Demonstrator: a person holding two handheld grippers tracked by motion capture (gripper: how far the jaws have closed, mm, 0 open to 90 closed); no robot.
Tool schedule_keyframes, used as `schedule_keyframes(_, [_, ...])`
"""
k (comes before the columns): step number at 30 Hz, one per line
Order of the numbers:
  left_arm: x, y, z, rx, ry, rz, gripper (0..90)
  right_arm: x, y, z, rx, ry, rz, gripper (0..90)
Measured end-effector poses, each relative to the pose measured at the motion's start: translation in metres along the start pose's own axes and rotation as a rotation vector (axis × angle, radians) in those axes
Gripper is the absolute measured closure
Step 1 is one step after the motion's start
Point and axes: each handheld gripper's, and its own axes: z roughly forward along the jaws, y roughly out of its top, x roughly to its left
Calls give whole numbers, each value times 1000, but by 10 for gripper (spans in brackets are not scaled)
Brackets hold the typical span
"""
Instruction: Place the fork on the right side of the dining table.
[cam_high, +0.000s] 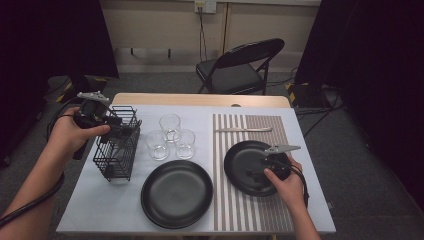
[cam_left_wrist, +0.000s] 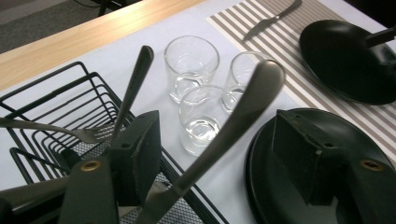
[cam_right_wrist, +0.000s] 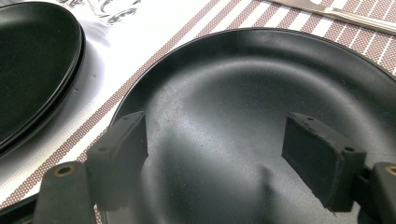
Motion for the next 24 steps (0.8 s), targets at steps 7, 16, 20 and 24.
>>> schedule_keyframes(7, [7, 4, 5, -11, 10, -22, 338, 0, -1, 0, 5, -4, 0, 217])
schedule_keyframes(16, [18, 6, 12, -7, 47, -36, 348, 1, 0, -2, 4, -8, -6, 216])
schedule_keyframes(20, [23, 5, 15, -19, 42, -54, 352, 1, -2, -3, 4, -11, -7, 216])
schedule_keyframes(24, [27, 4, 19, -14, 57, -63, 361, 0, -3, -4, 6, -15, -3, 216])
